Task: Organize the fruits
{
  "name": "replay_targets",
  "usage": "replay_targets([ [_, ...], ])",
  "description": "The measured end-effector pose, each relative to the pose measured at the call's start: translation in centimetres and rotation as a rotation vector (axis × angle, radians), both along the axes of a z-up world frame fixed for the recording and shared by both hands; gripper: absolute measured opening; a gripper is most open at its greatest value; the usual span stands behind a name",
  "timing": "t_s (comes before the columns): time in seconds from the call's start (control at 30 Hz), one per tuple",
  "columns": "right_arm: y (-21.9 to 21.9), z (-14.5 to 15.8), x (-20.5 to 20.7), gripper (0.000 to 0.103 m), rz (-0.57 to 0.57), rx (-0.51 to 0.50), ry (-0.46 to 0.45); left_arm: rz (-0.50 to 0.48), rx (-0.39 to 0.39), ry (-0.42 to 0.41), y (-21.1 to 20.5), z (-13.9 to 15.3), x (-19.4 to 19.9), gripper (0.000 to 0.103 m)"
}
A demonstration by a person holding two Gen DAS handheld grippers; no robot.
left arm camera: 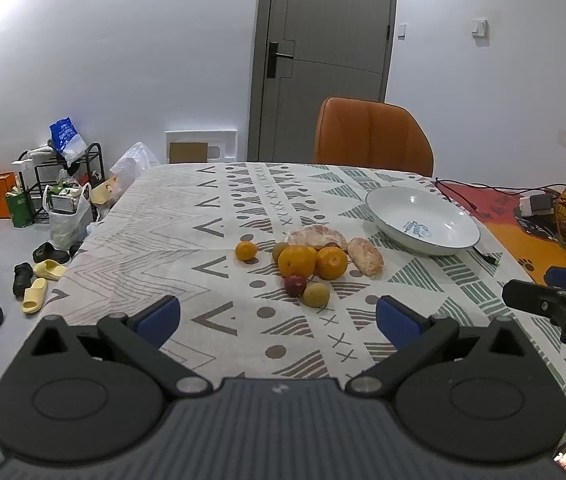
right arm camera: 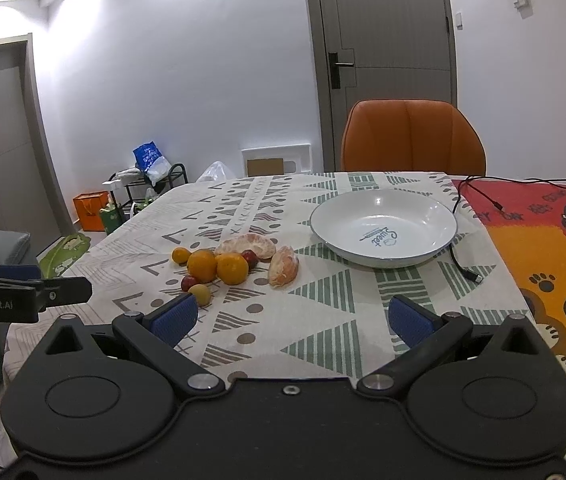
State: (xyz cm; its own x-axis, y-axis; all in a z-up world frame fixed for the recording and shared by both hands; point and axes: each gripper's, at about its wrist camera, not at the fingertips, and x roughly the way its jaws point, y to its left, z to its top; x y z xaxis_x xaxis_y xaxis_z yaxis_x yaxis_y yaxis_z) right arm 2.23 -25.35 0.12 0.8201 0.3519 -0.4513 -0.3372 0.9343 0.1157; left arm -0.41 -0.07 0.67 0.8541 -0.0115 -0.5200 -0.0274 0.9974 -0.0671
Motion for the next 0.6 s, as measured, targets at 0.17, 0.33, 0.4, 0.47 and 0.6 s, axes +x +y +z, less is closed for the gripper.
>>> replay_targets([
  [0.17,-0.01,-0.03,0.0,0.103,0.002,-0.002,0.001,-0.004,0.0,-0.005,-0.12,0.05,-0.09,0.103],
  [0.33,-0.04,-0.13,0.01,0.103,0.012,0.001,0.006,-0.005,-0.001,-0.008,-0.15,0.01,0.01,0.103],
  [0.4,-0.02,-0.16,0.01,0.103,0.016,0.004,0.008,-0.003,0.003,-0.006,-0.2,-0.03,-0.02,0.103],
  [0.47,0.02,-0.17,0.06,0.103,0.02,0.006,0.008,-0.005,0.003,-0.008,-0.19,-0.06,-0.1,0.103],
  [0.6,0.16,-0.13,-0.15,0.103,0.024,-0.003,0.001,-0.009,0.001,-0.011,-0.24,-0.08,-0.2,0.103],
])
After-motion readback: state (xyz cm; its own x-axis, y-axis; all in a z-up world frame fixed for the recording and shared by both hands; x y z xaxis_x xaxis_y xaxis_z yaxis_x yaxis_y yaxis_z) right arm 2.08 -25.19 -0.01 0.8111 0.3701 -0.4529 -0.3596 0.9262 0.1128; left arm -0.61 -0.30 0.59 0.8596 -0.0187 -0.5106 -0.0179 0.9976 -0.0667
